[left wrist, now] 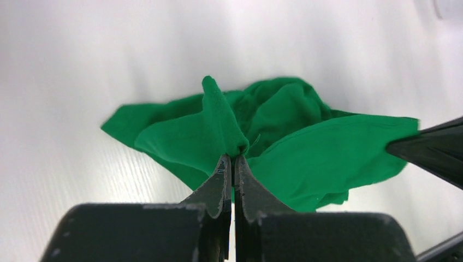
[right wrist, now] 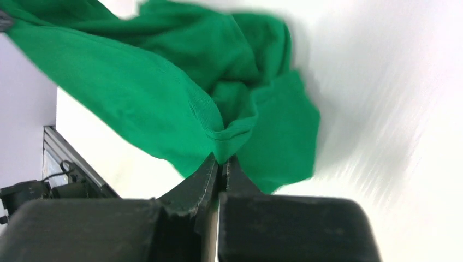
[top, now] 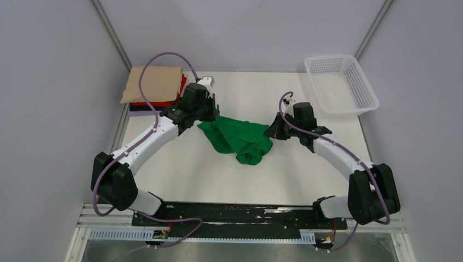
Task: Fold and stack the t-shirts
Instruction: Flatten out the tshirt
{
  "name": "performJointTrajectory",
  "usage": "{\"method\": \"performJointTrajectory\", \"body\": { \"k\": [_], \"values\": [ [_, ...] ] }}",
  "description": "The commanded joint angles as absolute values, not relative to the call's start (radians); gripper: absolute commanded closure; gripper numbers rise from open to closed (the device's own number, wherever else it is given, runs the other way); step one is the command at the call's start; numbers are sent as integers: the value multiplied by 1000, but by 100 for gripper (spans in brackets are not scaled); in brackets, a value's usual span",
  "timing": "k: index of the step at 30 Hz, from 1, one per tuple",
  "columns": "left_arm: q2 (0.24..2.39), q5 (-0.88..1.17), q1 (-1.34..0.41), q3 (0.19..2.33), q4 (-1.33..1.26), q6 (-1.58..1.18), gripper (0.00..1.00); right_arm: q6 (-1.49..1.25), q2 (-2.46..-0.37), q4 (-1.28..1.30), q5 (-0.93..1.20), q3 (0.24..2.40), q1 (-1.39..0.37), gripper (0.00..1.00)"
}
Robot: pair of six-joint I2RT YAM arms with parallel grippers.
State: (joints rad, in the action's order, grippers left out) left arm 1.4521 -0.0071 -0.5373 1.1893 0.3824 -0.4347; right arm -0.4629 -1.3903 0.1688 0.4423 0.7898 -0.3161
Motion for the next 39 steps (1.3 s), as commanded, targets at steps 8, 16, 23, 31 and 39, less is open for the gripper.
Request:
{"method": "performJointTrajectory", "body": {
  "k": [8,16,23,31,39],
  "values": [
    [1185,-122,-543,1542,304,-223,100,-346,-1032,175,436,1259,-320,100],
    [1011,97,-542,1692,281,-176,100,-350,-941,221,610,1525,-320,100],
    [1001,275,-542,1860,314,-173,100,-358,-908,267,665,1686,-319,100],
    [1087,199,-543,1941,350,-134,100,-294,-896,290,532,1685,-319,100],
    [1368,-336,-541,1846,316,-65,100,-243,-1122,409,19,1576,-318,99]
  ]
}}
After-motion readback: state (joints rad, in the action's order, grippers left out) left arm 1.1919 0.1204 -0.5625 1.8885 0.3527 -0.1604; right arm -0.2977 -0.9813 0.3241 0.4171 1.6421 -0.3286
